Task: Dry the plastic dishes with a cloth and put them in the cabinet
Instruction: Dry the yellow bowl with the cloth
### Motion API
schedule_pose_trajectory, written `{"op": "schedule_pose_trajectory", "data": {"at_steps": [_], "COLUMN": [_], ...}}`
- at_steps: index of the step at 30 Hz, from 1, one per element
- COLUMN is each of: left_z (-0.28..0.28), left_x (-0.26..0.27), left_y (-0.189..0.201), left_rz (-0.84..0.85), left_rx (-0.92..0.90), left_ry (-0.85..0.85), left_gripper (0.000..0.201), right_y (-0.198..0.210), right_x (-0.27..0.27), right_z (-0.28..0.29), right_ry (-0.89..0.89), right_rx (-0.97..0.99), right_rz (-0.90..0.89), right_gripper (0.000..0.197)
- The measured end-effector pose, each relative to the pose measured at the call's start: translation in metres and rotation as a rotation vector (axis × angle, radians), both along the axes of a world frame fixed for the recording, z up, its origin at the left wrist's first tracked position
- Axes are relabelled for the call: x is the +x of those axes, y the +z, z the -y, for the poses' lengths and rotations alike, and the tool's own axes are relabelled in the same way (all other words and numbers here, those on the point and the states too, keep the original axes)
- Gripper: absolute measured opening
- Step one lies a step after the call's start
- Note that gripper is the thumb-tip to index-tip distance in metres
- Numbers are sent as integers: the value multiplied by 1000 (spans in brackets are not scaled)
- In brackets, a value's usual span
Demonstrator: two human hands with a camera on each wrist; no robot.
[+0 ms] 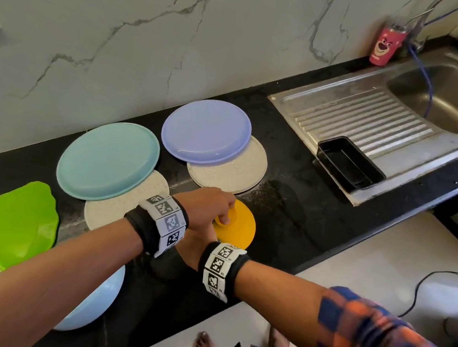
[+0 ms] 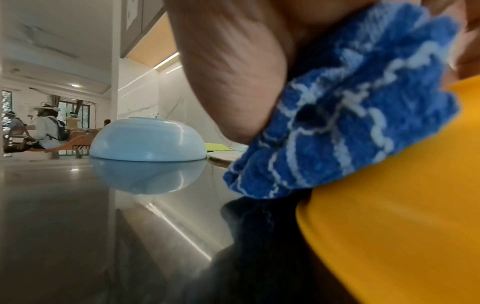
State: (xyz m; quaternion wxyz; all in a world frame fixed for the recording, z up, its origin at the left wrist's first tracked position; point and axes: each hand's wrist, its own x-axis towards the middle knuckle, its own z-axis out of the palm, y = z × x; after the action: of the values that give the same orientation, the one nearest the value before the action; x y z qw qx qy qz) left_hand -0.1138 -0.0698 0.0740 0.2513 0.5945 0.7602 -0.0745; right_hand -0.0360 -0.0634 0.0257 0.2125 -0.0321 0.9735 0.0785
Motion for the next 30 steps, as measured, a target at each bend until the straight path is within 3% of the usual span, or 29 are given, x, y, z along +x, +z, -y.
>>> {"op": "schedule_pose_trajectory", "data": {"at_steps": [6, 11, 15, 20, 24, 26, 30], "left_z": [12, 16, 22, 26, 27, 24, 14], "left_x": [3, 5, 10, 29, 48, 56, 72], "left_y": [-9, -13, -10, -7, -12, -12, -2], "left_rz": [-62, -24, -3, -129, -169, -167, -141], "left_rx": [57, 62, 44, 73, 59, 63, 72], "left_ry": [-55, -9, 36, 18, 113, 188, 319], "left_gripper": [25, 26, 46, 37, 38, 33, 21], "right_y": [-10, -39, -54, -55, -53, -52, -31], "right_x": [37, 86, 112, 118, 102, 81, 18], "right_z": [-13, -64, -113, -155, -179, -192, -195], "right_ry": [127, 334, 407, 260, -140, -283, -246], "right_rx": [43, -230, -343, -545, -757, -895, -916], "right_rz": [-194, -521, -594, -610, -652, -559, -271], "right_gripper": [41, 38, 36, 49, 41, 41, 44]}}
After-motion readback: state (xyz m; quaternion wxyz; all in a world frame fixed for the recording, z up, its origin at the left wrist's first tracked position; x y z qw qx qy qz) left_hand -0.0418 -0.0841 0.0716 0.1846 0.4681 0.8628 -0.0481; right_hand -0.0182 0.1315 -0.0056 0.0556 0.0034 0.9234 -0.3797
